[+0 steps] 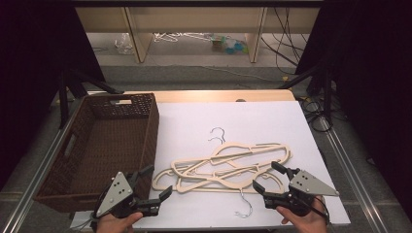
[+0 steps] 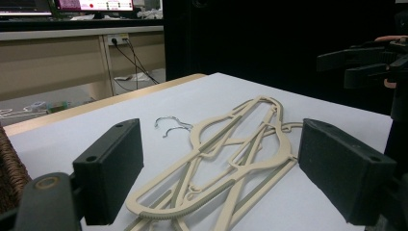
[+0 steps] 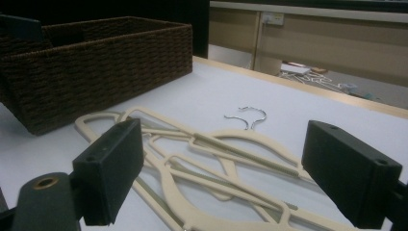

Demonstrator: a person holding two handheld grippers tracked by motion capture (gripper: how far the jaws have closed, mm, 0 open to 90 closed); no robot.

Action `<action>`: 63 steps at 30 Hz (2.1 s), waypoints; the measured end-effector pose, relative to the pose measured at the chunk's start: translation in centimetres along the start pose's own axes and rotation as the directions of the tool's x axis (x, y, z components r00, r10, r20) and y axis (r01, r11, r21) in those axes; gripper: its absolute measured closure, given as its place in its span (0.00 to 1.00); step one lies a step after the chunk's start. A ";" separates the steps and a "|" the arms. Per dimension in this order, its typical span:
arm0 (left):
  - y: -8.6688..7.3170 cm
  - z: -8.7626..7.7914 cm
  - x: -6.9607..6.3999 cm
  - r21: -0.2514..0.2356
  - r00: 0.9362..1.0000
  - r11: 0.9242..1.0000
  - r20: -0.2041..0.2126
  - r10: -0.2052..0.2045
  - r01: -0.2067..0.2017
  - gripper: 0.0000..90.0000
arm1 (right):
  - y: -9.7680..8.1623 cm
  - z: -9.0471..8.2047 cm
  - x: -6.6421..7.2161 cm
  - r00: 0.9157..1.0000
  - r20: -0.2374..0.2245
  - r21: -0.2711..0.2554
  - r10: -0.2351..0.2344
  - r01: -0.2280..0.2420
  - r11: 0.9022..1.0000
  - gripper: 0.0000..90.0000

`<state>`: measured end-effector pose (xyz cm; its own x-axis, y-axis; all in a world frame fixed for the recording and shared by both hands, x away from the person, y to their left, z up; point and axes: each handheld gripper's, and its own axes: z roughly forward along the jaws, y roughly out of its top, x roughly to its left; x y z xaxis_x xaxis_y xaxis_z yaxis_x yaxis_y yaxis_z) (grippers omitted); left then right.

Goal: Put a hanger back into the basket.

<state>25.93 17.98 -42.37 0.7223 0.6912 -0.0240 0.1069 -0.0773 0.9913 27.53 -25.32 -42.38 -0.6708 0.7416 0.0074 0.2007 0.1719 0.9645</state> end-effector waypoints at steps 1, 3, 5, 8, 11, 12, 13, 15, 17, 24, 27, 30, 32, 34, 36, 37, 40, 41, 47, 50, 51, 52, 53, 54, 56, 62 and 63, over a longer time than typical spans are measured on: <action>0.0 0.0 0.0 0.000 1.000 1.000 0.000 0.001 -0.001 0.18 | 0.0 0.1 0.0 1.000 -0.005 -0.003 0.003 -0.003 1.000 0.17; 0.0 0.0 -0.1 0.003 1.000 1.000 0.003 -0.005 0.005 0.18 | -0.1 0.0 0.0 1.000 0.011 0.008 0.005 -0.005 1.000 0.17; 0.0 0.0 0.0 0.005 1.000 1.000 0.004 0.014 -0.014 0.18 | -0.1 0.2 -0.1 1.000 -0.013 0.010 0.000 0.000 1.000 0.17; 0.0 0.0 -0.1 0.006 1.000 1.000 0.005 0.014 -0.014 0.18 | -0.2 0.2 -0.2 1.000 -0.021 0.026 -0.002 0.002 1.000 0.17; 0.0 0.1 -0.1 0.006 1.000 1.000 0.006 0.015 -0.015 0.18 | -0.2 0.2 -0.6 1.000 -0.014 0.050 -0.012 0.013 0.999 0.17; 0.0 0.1 -0.1 0.006 1.000 1.000 0.006 0.016 -0.016 0.18 | -0.3 0.2 -0.7 1.000 -0.016 0.048 -0.011 0.012 0.999 0.17; 0.0 0.1 -0.2 0.007 1.000 1.000 0.006 0.016 -0.016 0.18 | -0.3 0.3 -0.8 1.000 -0.022 0.047 -0.008 0.009 0.999 0.17; 0.0 0.1 -0.2 0.006 1.000 1.000 0.008 0.021 -0.021 0.18 | -0.4 0.5 -1.0 1.000 -0.017 0.060 -0.011 0.012 0.998 0.17; 0.0 0.1 -0.2 0.010 1.000 1.000 0.009 0.026 -0.026 0.18 | -0.5 0.7 -1.3 0.999 -0.034 0.075 -0.009 0.011 0.997 0.17; -0.1 0.2 -0.5 0.012 1.000 1.000 0.014 0.013 -0.013 0.18 | -0.7 1.7 -3.8 0.997 -0.054 0.154 -0.056 0.064 0.986 0.17; -0.1 0.2 -0.5 0.012 1.000 1.000 0.014 0.014 -0.014 0.18 | -0.9 1.9 -5.2 0.998 -0.057 0.193 -0.039 0.050 0.980 0.18; -0.1 0.2 -0.6 0.020 1.000 1.000 0.017 0.016 -0.016 0.18 | -1.0 2.4 -6.3 0.997 -0.069 0.243 -0.042 0.058 0.968 0.21; -0.1 0.2 -0.5 0.019 0.999 0.999 0.019 0.027 -0.027 0.18 | -1.2 3.0 -7.1 0.996 -0.071 0.290 -0.047 0.066 0.955 0.22; -0.1 0.2 -0.6 0.021 0.999 0.999 0.020 0.028 -0.028 0.18 | -1.4 3.5 -7.7 0.994 -0.095 0.333 -0.057 0.086 0.939 0.26; -0.2 0.3 -0.8 0.022 1.000 1.000 0.022 0.018 -0.018 0.18 | -1.6 4.1 -8.4 0.991 -0.117 0.362 -0.062 0.101 0.927 0.26; -0.2 0.4 -0.9 0.025 1.000 1.000 0.023 0.017 -0.017 0.18 | -1.7 4.3 -8.6 0.990 -0.129 0.375 -0.057 0.102 0.921 0.27; -0.3 0.6 -0.9 0.020 0.999 0.999 0.036 0.026 -0.027 0.18 | -1.9 5.2 -9.0 0.984 -0.159 0.420 -0.082 0.143 0.896 0.30; -0.3 0.5 -1.1 0.034 0.999 0.999 0.035 0.018 -0.019 0.18 | -1.9 5.6 -9.2 0.981 -0.175 0.432 -0.087 0.156 0.888 0.33; -0.3 0.5 -1.1 0.035 0.999 0.999 0.036 0.016 -0.017 0.18 | -2.6 7.3 -9.5 0.962 -0.250 0.486 -0.110 0.223 0.845 0.41; -0.3 0.5 -1.1 0.035 0.999 0.999 0.036 0.018 -0.019 0.18 | -2.8 7.6 -9.4 0.952 -0.282 0.501 -0.123 0.255 0.827 0.43; -0.3 0.5 -1.1 0.035 0.999 0.999 0.036 0.018 -0.019 0.18 | -2.8 7.7 -9.3 0.951 -0.285 0.512 -0.119 0.256 0.820 0.43; -0.3 0.5 -1.1 0.035 0.999 0.999 0.036 0.018 -0.020 0.18 | -2.9 7.8 -9.4 0.948 -0.290 0.508 -0.135 0.271 0.817 0.43; -0.3 0.5 -1.1 0.034 0.999 0.999 0.036 0.021 -0.023 0.18 | -3.0 7.9 -9.3 0.945 -0.298 0.515 -0.134 0.278 0.811 0.44; -0.3 0.5 -1.2 0.036 0.999 0.999 0.037 0.023 -0.025 0.18 | -3.1 8.0 -9.3 0.942 -0.307 0.519 -0.136 0.286 0.806 0.44; -0.3 0.5 -1.3 0.039 0.999 0.999 0.034 0.007 -0.009 0.18 | -3.2 8.2 -9.3 0.938 -0.316 0.529 -0.143 0.299 0.794 0.45; -0.3 0.5 -1.2 0.035 0.999 0.999 0.035 0.018 -0.019 0.18 | -3.0 8.1 -9.0 0.915 -0.356 0.533 -0.188 0.365 0.763 0.54; -0.3 0.5 -1.1 0.034 0.999 0.999 0.035 0.020 -0.021 0.18 | -3.0 8.0 -8.8 0.907 -0.372 0.538 -0.197 0.384 0.751 0.54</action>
<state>25.41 16.87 -42.68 0.7478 0.6639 -0.0087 0.1148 -0.1164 0.9865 38.51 -27.17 -47.43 -0.9137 0.3976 -0.0847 0.2775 0.7622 0.5848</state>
